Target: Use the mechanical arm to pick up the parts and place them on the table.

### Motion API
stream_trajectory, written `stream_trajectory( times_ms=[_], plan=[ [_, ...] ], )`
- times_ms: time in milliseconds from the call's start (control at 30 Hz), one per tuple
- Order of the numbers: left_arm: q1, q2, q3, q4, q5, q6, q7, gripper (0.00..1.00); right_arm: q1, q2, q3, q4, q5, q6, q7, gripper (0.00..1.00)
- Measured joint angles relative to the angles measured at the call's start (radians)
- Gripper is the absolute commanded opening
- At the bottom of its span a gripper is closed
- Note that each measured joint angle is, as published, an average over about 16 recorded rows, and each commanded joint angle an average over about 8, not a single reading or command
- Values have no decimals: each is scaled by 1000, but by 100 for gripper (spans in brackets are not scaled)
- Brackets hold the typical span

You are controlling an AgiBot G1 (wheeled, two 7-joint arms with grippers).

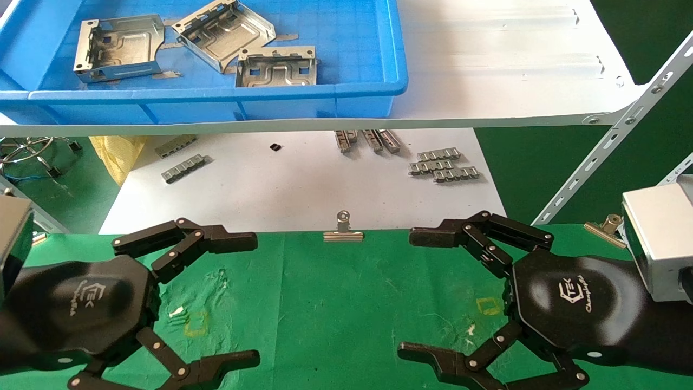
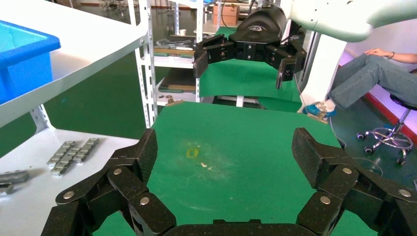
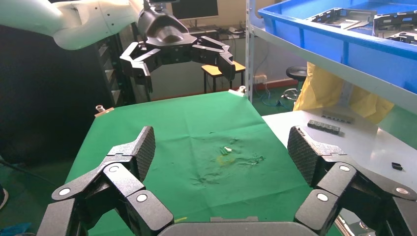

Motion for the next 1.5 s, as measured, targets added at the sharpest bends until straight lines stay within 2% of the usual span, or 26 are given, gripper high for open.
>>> stream_trajectory(
  times_ms=[33,67,133,267,1500],
  plan=[
    [0,0,0,0,0,0,0,100,0,0,0,0,0,0,0,79],
    [0,0,0,0,0,0,0,100,0,0,0,0,0,0,0,66],
    [0,0,0,0,0,0,0,100,0,0,0,0,0,0,0,49],
    [0,0,0,0,0,0,0,100,0,0,0,0,0,0,0,0],
    [0,0,0,0,0,0,0,100,0,0,0,0,0,0,0,0]
  ],
)
